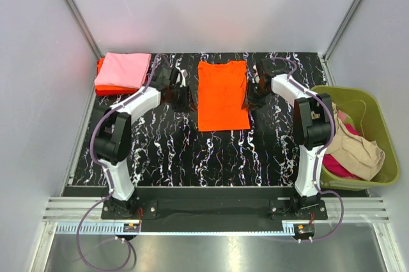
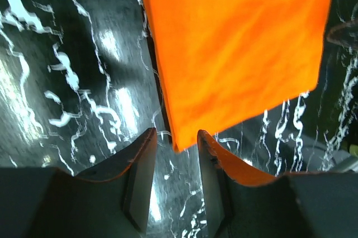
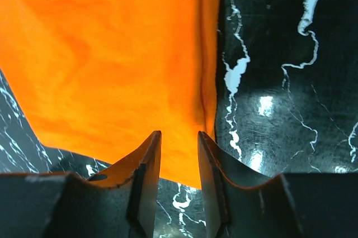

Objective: Fold and stack the t-shirts
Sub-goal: Fold the tshirt

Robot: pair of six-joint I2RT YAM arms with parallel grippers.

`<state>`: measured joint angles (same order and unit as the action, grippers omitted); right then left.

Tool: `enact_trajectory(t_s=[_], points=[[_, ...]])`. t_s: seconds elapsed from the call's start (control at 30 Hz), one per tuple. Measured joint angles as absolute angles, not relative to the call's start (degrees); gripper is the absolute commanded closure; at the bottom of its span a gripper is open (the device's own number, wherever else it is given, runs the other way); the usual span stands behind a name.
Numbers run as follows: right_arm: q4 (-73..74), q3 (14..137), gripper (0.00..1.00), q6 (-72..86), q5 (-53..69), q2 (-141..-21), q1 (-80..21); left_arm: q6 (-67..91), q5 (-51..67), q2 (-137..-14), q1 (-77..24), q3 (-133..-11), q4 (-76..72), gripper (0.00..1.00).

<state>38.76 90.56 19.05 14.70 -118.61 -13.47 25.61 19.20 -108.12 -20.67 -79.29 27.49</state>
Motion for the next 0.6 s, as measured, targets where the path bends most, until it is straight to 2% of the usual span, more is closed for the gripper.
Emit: enact_trajectory(t_s=[0.3, 0.43, 0.57, 0.6], points=[[38.59, 87.92, 0.65, 15.09, 16.67, -118.50, -13.13, 28.95, 23.83, -105.30, -21.45, -65.82, 21.12, 0.62], [38.59, 86.46, 0.71, 14.24, 16.71, -118.50, -13.06, 30.57, 27.11, -105.51, -22.13, -64.38, 17.69, 0.63], [38.02, 86.35, 1.00, 13.50, 16.49, -118.43, -13.06, 31.81, 28.53, -106.21, -22.63, -64.29, 14.61, 0.64], [37.69, 86.15, 1.00, 13.45, 16.32, -118.32, -13.06, 31.97, 28.64, -106.45, -22.65, -64.29, 14.17, 0.64]])
